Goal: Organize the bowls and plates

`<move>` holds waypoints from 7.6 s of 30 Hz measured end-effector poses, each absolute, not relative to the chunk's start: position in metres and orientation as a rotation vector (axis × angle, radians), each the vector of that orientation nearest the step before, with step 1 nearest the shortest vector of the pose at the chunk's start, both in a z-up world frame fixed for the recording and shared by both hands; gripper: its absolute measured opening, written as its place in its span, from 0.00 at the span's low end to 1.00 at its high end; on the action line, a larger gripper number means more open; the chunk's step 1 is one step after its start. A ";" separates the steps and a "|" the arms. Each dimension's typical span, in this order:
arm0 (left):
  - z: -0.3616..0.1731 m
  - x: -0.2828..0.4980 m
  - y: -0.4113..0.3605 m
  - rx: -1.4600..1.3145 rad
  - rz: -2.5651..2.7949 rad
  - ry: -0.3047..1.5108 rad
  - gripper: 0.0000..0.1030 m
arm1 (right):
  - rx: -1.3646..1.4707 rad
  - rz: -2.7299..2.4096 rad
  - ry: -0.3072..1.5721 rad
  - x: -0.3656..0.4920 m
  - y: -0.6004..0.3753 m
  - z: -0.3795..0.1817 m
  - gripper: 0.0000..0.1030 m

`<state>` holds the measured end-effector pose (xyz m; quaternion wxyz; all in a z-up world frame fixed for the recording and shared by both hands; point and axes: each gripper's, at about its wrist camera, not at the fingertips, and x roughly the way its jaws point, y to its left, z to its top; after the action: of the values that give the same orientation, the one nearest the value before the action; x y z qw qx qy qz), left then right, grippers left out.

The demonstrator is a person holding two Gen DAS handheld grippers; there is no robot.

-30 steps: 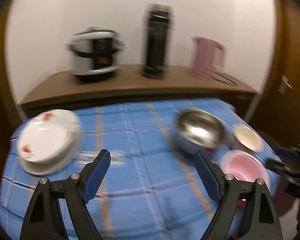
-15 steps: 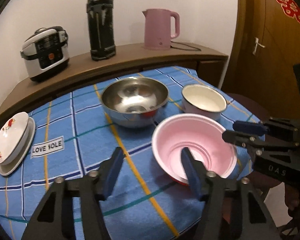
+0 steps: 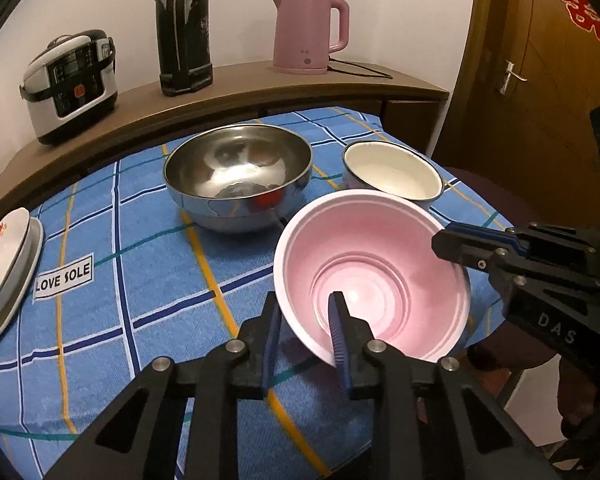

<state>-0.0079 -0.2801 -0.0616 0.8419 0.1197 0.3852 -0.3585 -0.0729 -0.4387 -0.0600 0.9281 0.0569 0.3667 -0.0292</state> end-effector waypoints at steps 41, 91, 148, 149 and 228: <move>0.014 0.037 -0.276 0.175 -0.668 0.585 0.26 | 0.092 -0.033 0.574 -0.024 -0.434 0.009 0.10; 0.005 0.099 -0.281 0.130 -0.614 0.606 0.26 | 0.072 -0.050 0.642 0.049 -0.426 -0.002 0.11; -0.032 0.127 -0.291 0.146 -0.604 0.737 0.26 | 0.044 -0.061 0.748 0.076 -0.427 -0.036 0.12; -0.033 0.128 -0.291 0.147 -0.605 0.738 0.26 | 0.045 -0.061 0.750 0.077 -0.427 -0.036 0.12; -0.046 0.138 -0.300 0.150 -0.605 0.782 0.28 | 0.088 -0.035 0.770 0.082 -0.435 -0.056 0.16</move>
<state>0.1379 -0.3004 -0.0461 0.8777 0.0719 0.3747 -0.2899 0.0819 -0.4350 -0.0561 0.9257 0.0431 0.3755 -0.0171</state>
